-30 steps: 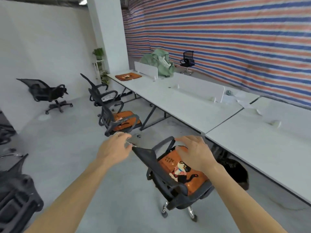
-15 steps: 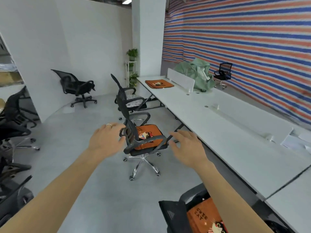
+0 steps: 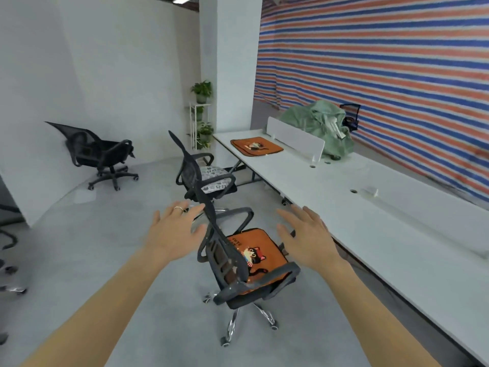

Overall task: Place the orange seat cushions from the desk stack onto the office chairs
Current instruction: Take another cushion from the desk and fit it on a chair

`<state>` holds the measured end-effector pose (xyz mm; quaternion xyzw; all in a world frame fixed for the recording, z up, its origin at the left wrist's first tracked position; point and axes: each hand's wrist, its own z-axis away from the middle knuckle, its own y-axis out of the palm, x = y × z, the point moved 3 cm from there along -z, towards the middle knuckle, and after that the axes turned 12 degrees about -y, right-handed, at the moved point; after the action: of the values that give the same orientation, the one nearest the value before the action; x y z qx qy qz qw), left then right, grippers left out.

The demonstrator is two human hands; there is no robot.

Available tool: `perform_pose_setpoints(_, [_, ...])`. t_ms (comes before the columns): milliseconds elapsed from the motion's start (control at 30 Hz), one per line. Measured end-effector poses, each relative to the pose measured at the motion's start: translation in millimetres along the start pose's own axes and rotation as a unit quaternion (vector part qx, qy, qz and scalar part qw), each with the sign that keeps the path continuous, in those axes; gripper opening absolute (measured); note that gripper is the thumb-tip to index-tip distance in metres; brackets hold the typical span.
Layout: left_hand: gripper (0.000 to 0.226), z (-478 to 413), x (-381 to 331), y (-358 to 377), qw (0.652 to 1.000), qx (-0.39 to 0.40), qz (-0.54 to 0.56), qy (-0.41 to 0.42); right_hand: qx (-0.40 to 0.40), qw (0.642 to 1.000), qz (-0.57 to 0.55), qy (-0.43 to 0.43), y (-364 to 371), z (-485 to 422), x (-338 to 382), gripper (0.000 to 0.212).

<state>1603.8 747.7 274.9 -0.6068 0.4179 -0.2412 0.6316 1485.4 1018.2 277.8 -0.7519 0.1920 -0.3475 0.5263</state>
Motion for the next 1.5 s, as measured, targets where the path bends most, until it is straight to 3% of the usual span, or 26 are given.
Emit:
perform_pose_setpoints(333, [0.054,-267,84,16,1.0,0.012,-0.017,0.02,-0.018,0.999,-0.022,0.042,96,-238,8,0.05])
perform_pose_setpoints(567, [0.053,-449,144,55,0.998,0.048,-0.033,-0.009,0.036,0.997,-0.042,0.05,185,-429,-7,0.049])
perform_pose_setpoints(867, [0.055,-656,189,110,0.994,0.099,-0.041,0.005,0.06,0.994,-0.049,0.083,238,-633,-17,0.049])
perform_pose_setpoints(1133, [0.057,-860,172,150,0.981,0.146,-0.024,0.122,0.032,0.984,-0.025,0.172,281,-792,-55,0.048])
perform_pose_setpoints(1500, [0.059,-1034,65,209,0.934,0.205,-0.07,0.284,-0.01,0.945,-0.004,0.328,292,-891,-160,0.051])
